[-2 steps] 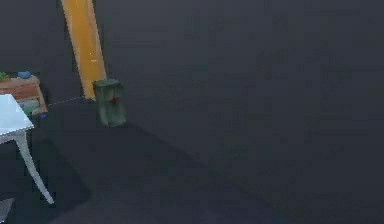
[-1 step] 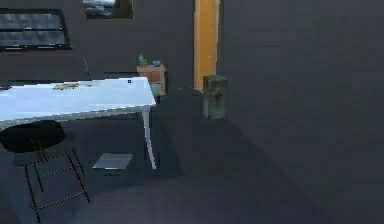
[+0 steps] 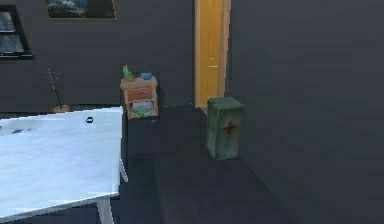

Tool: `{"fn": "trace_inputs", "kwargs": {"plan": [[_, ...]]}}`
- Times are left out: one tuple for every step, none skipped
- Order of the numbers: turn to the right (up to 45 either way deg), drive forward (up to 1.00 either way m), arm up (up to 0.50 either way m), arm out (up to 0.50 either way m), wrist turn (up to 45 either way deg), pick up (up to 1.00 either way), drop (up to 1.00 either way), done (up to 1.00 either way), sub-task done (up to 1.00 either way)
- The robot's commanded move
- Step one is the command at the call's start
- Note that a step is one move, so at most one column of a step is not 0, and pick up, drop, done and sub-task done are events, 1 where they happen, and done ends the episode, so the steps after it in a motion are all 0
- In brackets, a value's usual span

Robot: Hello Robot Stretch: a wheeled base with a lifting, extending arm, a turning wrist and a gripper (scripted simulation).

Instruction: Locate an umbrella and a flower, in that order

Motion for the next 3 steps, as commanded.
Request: {"fn": "trace_inputs", "kwargs": {"plan": [[-3.0, 0.0, 0.0, 0.0, 0.0, 0.0, 0.0, 0.0, 0.0], [15.0, 0.0, 0.0, 0.0, 0.0, 0.0, 0.0, 0.0, 0.0], [0.0, 0.85, 0.0, 0.0, 0.0, 0.0, 0.0, 0.0, 0.0]]}}
